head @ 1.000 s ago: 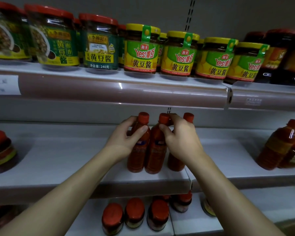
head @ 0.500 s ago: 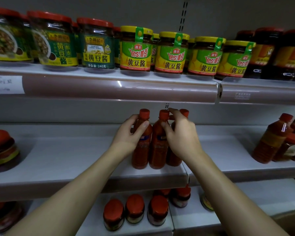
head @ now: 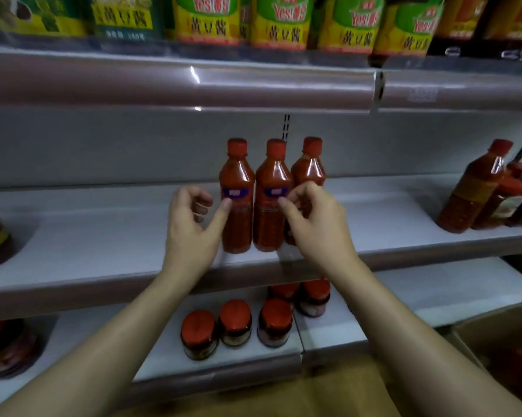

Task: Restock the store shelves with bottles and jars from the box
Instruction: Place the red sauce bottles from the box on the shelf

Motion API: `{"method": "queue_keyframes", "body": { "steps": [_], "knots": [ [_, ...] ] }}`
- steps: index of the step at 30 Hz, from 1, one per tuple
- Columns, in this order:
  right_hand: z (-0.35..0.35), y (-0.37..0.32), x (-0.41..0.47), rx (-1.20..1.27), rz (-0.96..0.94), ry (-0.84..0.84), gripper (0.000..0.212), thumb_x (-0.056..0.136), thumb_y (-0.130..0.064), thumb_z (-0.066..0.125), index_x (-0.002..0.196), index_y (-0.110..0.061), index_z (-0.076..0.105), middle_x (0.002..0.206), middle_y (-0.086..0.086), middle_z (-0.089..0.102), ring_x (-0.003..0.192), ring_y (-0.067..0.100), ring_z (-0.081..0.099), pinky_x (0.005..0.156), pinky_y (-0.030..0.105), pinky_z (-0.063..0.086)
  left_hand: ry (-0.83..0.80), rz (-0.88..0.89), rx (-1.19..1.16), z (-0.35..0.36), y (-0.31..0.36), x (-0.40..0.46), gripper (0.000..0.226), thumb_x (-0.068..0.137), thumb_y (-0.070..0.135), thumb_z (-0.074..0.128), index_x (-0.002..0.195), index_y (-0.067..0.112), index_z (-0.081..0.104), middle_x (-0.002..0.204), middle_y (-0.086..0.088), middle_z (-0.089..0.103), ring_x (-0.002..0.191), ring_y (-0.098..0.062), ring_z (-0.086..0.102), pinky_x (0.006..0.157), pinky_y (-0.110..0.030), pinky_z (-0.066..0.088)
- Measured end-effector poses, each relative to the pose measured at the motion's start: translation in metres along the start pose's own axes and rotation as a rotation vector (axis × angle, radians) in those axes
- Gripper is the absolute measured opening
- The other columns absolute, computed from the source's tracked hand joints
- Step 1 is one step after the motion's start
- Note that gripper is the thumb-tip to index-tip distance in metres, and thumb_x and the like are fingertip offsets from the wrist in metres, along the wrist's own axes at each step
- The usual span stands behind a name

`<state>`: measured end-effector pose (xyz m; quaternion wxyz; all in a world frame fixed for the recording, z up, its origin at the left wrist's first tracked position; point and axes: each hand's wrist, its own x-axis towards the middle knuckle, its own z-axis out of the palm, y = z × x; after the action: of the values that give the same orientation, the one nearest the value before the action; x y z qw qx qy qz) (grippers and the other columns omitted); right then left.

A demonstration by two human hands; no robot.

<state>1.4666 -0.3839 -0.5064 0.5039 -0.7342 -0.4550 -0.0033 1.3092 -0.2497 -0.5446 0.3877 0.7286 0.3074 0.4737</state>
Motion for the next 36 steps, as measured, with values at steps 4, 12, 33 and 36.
{"method": "queue_keyframes", "body": {
  "steps": [4, 12, 33, 36],
  "knots": [
    [0.004, 0.009, -0.011, 0.164, 0.127, -0.075, 0.012, 0.102, -0.035, 0.065, 0.097, -0.024, 0.066, 0.090, -0.003, 0.071, 0.084, 0.008, 0.071, 0.079, 0.033, 0.063, -0.075, 0.017, -0.042, 0.008, 0.007, -0.020, 0.013, 0.102, 0.025, 0.062, 0.095, 0.019, 0.053, 0.081, 0.008, 0.055, 0.072, -0.001, 0.055, 0.065, -0.018, 0.049],
    [-0.032, -0.046, -0.034, 0.348, 0.353, -0.115, 0.026, 0.106, -0.029, 0.061, 0.085, -0.015, 0.067, 0.075, 0.009, 0.067, 0.072, 0.017, 0.063, 0.073, 0.046, 0.056, -0.291, -0.238, -0.177, 0.010, 0.089, -0.040, 0.031, 0.104, 0.012, 0.055, 0.078, -0.001, 0.048, 0.066, -0.020, 0.050, 0.062, -0.023, 0.053, 0.061, -0.036, 0.048],
    [-0.320, -0.436, -0.008, 0.503, 0.628, 0.123, 0.017, 0.105, -0.013, 0.061, 0.099, 0.002, 0.066, 0.074, -0.001, 0.067, 0.070, 0.010, 0.065, 0.067, 0.028, 0.056, -0.511, -0.432, -0.411, -0.112, 0.546, 0.004, 0.030, 0.108, 0.010, 0.051, 0.089, -0.013, 0.057, 0.070, -0.017, 0.052, 0.066, -0.013, 0.052, 0.059, -0.025, 0.045],
    [-0.366, -0.452, -0.025, 0.516, 0.642, 0.242, 0.015, 0.105, -0.013, 0.062, 0.097, -0.001, 0.066, 0.074, 0.003, 0.067, 0.072, 0.016, 0.065, 0.070, 0.036, 0.057, -0.592, -0.399, -0.441, -0.103, 0.592, -0.011, 0.023, 0.106, 0.009, 0.053, 0.086, 0.000, 0.058, 0.065, -0.005, 0.055, 0.062, -0.007, 0.054, 0.057, -0.024, 0.045]
  ]
}}
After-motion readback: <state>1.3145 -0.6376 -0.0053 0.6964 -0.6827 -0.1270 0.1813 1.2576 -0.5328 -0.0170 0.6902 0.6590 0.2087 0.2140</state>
